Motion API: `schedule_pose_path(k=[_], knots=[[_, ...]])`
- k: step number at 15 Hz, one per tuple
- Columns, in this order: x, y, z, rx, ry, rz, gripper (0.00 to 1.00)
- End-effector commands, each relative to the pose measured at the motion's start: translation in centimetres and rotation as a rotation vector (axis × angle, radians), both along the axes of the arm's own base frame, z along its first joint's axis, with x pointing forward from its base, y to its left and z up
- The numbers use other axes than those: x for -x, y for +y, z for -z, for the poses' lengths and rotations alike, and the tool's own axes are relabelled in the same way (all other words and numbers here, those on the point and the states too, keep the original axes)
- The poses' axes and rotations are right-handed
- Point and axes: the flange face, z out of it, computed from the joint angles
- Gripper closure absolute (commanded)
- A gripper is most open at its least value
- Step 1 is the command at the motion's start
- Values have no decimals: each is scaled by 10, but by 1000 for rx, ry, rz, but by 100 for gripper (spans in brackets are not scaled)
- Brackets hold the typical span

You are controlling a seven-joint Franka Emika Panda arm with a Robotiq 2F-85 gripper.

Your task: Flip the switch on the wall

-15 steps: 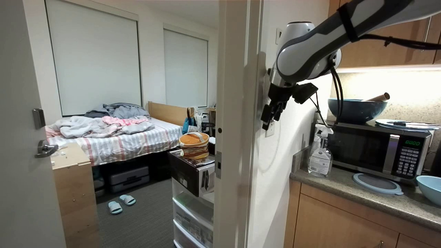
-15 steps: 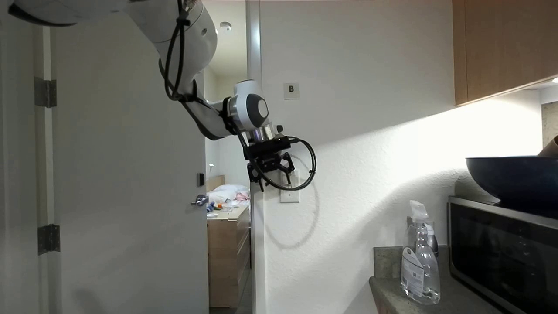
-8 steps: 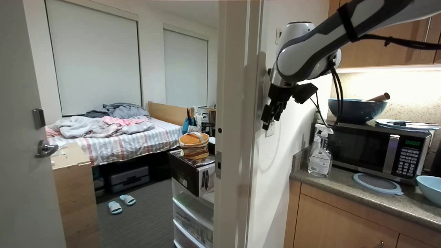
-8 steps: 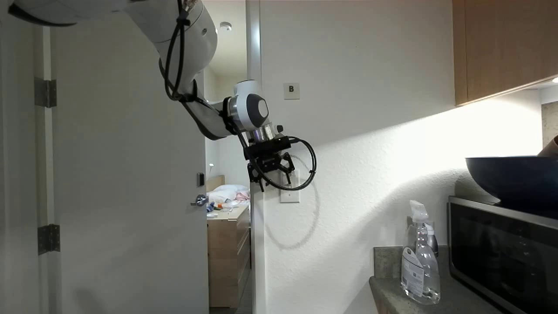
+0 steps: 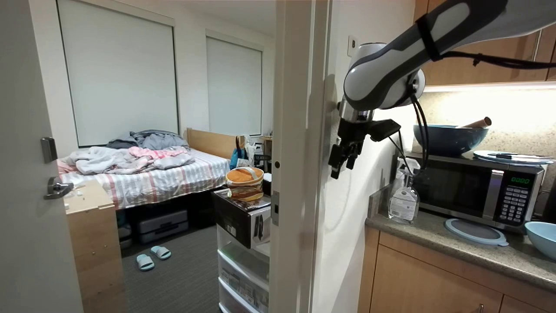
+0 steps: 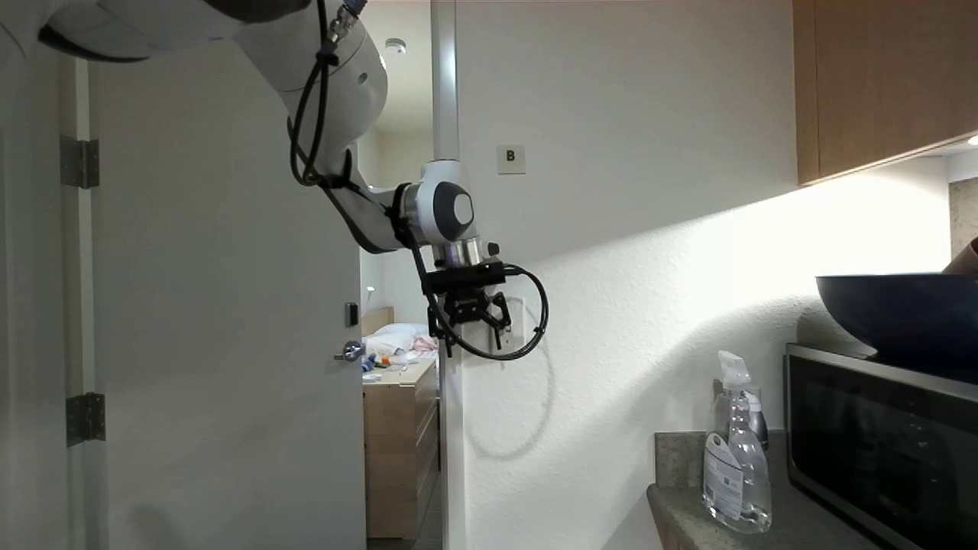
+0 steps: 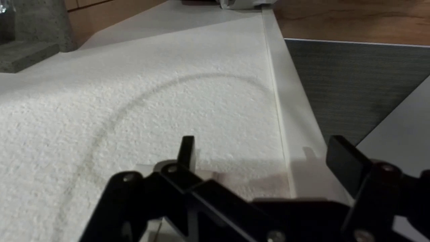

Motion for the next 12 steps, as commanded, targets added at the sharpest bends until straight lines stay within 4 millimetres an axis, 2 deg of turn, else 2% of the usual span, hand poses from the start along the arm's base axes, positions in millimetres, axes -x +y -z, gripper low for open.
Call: schedule_pose_path(k=[1, 2, 9, 12], knots=[[0, 0, 2, 1, 9, 1, 0], [0, 0, 3, 1, 11, 2, 0], [7, 20, -27, 25, -35, 120, 0], [6, 22, -34, 36, -85, 185, 0]])
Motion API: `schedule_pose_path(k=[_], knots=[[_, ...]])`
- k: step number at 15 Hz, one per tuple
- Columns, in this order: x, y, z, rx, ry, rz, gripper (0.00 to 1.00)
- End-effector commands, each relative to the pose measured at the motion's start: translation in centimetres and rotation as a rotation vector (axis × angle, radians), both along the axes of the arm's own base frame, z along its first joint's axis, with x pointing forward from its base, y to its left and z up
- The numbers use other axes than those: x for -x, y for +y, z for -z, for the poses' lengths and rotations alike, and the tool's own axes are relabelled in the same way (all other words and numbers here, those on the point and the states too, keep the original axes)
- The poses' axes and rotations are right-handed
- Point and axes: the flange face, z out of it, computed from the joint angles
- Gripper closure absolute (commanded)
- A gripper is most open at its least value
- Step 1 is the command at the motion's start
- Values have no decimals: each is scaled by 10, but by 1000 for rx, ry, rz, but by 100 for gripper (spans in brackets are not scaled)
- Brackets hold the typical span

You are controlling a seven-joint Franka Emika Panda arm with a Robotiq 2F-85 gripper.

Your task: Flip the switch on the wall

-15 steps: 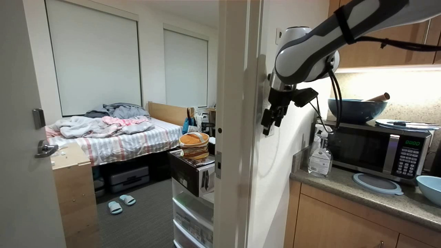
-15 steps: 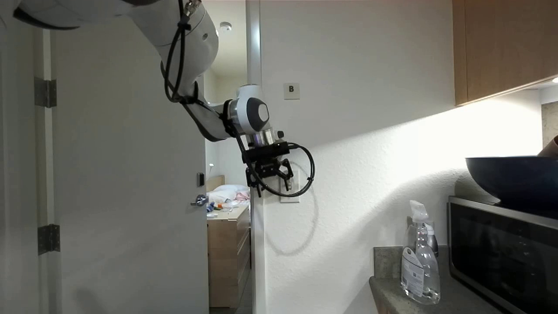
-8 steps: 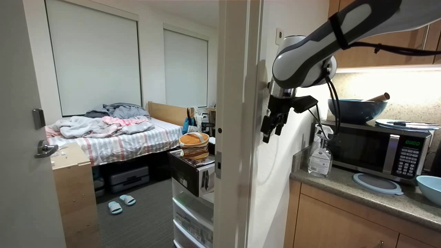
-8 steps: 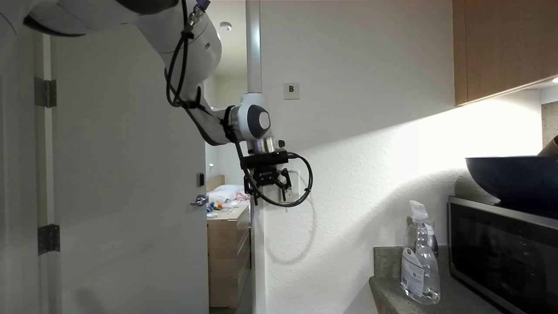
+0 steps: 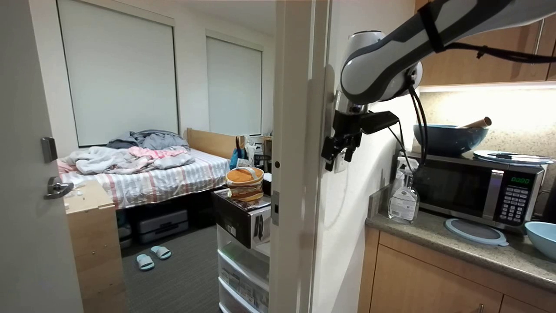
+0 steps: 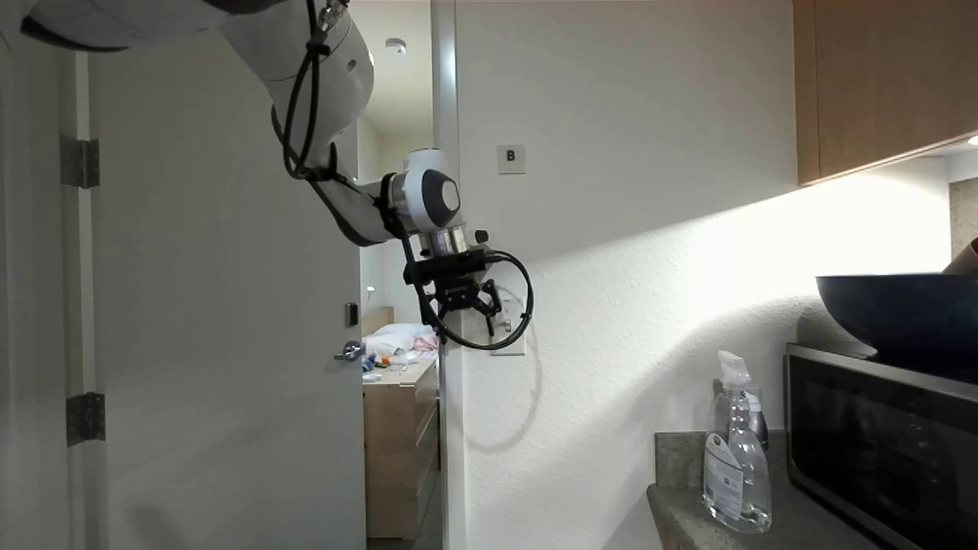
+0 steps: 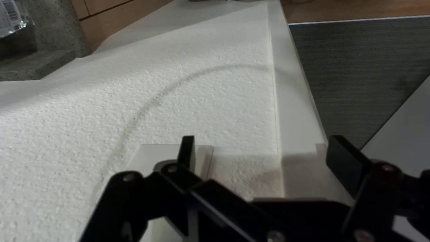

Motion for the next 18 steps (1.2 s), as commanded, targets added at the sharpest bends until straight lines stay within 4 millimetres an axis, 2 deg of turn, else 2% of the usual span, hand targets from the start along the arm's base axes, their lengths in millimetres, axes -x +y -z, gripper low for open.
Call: schedule_pose_path(k=[1, 5, 6, 18], knots=[[3, -1, -12, 16, -48, 92, 0], [-4, -14, -4, 18, -110, 112, 0], [-3, -6, -7, 4, -56, 102, 0], [-10, -13, -14, 78, -117, 55, 0]])
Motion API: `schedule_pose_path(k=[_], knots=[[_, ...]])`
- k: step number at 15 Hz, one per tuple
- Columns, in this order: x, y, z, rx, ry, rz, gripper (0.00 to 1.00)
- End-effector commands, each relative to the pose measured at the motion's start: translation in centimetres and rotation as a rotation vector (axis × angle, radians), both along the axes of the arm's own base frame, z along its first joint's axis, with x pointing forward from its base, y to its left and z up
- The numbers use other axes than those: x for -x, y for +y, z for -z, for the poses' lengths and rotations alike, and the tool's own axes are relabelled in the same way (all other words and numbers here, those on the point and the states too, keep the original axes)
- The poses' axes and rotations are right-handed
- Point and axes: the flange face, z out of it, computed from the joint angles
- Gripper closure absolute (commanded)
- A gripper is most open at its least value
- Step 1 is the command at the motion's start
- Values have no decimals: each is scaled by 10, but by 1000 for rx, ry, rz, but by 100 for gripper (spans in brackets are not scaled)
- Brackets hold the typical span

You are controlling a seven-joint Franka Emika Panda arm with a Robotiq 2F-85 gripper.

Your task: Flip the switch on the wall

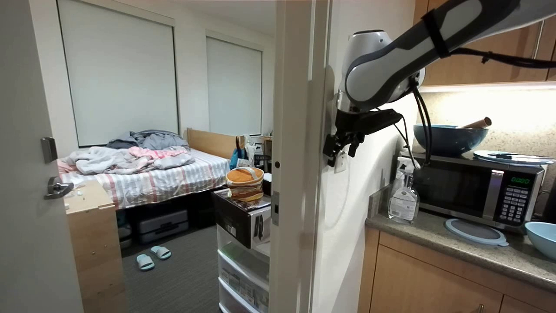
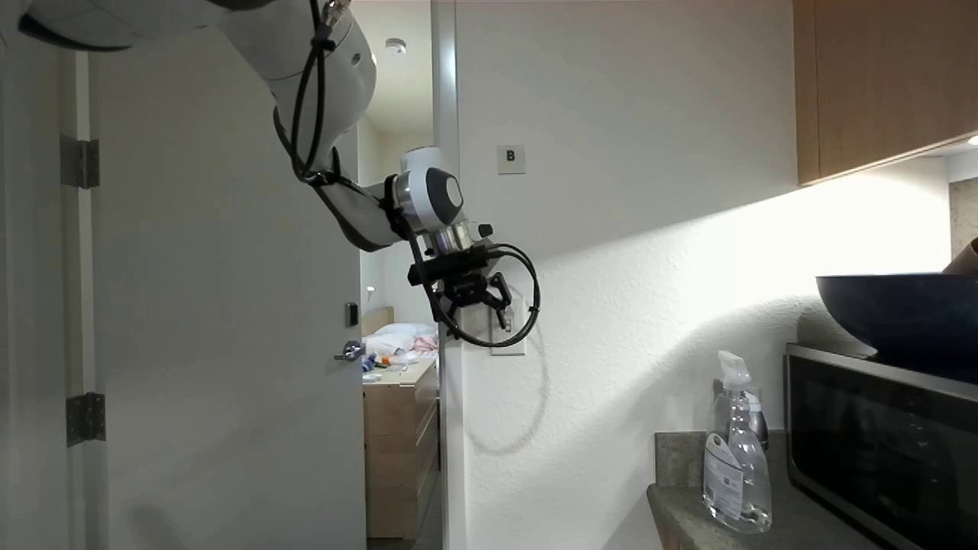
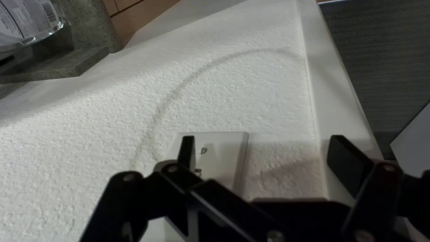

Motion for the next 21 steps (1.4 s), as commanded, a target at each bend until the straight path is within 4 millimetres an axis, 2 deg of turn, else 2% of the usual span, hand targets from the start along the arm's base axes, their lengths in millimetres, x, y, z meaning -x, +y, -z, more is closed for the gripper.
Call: schedule_pose_path(k=[1, 7, 9, 13, 21], knots=[[-7, -4, -9, 45, -47, -34, 0], [-12, -15, -18, 73, -84, -80, 0], [-5, -11, -16, 61, -25, -84, 0], [-7, -10, -13, 63, -41, -65, 0], [-11, -17, -7, 104, 15, -244, 0]])
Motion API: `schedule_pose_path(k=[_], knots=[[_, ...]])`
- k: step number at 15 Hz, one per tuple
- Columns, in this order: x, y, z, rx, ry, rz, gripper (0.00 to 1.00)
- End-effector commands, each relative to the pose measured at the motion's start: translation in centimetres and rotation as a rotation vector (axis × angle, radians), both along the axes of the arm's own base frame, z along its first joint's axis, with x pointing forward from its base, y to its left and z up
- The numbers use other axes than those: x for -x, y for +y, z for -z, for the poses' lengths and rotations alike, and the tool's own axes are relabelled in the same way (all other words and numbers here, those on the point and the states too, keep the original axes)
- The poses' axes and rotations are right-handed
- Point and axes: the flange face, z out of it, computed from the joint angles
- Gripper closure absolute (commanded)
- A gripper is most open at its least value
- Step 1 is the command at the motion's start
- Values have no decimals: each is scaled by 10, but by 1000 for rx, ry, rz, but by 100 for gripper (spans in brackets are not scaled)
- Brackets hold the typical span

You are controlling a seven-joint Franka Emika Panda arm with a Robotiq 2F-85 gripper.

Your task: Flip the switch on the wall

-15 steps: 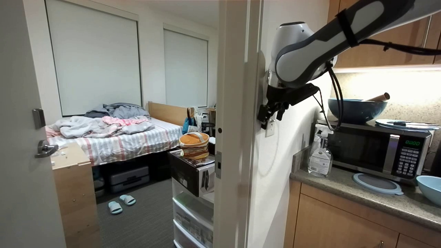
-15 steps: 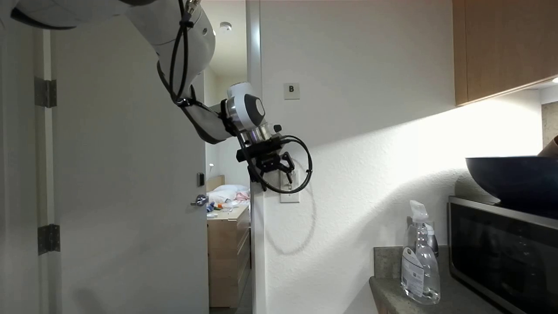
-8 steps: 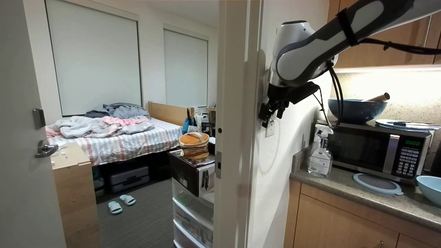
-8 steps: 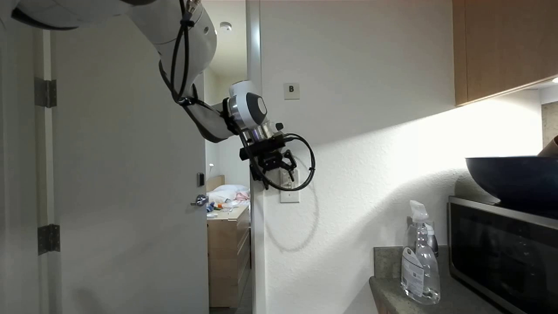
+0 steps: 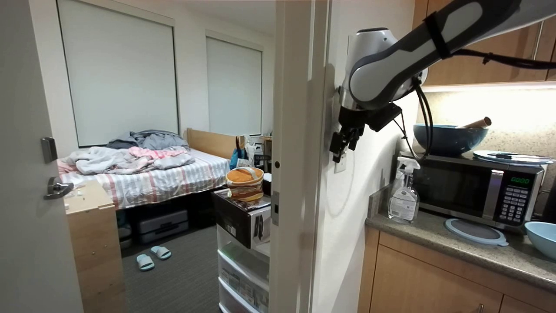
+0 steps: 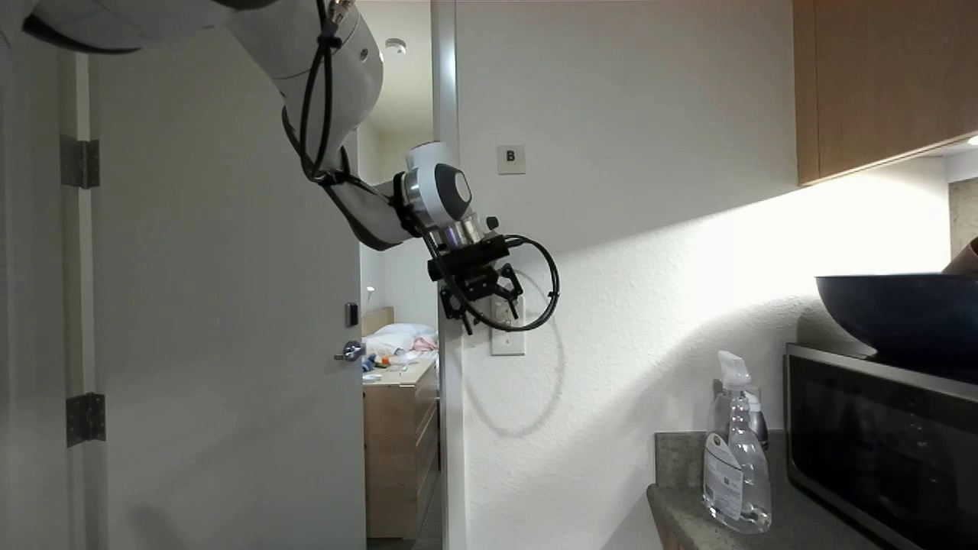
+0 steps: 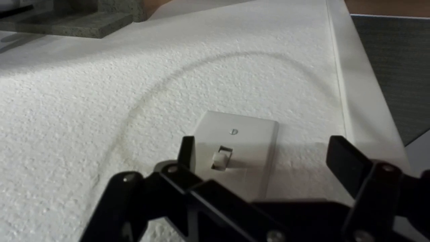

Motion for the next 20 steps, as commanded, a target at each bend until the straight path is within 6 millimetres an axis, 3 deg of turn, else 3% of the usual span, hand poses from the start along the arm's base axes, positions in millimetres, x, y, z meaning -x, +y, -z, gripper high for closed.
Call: schedule_pose_path(k=[1, 3, 9, 14, 16, 20], knots=[[-4, -1, 3, 9, 38, -112, 0], [-6, -1, 1, -4, 46, -123, 0], [-8, 26, 3, -21, 52, 15, 0], [-9, 17, 4, -10, 53, -33, 0], [2, 5, -2, -28, 47, 31, 0], [5, 13, -3, -40, 42, 41, 0]])
